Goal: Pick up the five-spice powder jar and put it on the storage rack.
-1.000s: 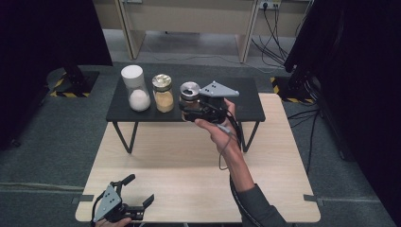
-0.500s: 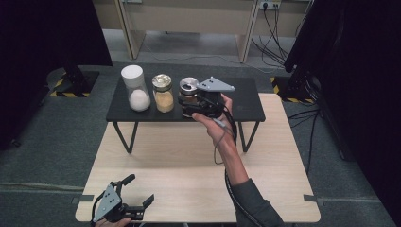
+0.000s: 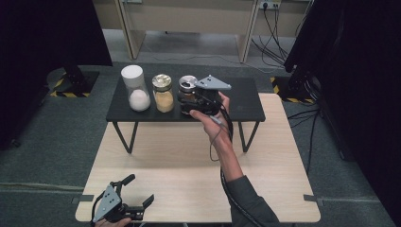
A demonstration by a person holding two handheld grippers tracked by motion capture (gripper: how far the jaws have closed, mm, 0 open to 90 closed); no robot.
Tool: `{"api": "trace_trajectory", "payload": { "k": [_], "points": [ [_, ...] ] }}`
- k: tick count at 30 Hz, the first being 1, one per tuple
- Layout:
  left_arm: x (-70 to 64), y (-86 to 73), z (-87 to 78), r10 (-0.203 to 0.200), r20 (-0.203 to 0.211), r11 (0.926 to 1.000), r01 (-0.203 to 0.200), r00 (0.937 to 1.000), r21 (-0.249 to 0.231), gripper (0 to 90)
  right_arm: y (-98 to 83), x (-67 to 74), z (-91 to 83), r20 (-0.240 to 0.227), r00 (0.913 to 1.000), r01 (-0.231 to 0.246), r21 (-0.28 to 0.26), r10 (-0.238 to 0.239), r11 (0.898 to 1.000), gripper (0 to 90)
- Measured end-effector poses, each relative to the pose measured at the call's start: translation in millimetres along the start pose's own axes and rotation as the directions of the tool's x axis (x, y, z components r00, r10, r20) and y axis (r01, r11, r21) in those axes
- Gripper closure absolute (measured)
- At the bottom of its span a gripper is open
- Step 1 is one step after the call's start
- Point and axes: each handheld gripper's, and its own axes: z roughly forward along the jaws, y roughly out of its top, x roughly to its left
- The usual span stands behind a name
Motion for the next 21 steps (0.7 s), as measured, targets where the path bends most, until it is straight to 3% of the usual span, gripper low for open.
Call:
{"api": "trace_trajectory", "payload": {
  "k": [21],
  "points": [
    [0.0,-0.3,-0.9,0.001,-0.003,1.0000,-0.001,1.0000,0.000,0.7,-4.6,-4.7,12.4,0.018,0.9997,-0.015,-0.003,0.015,1.000,31.2]
  ]
}}
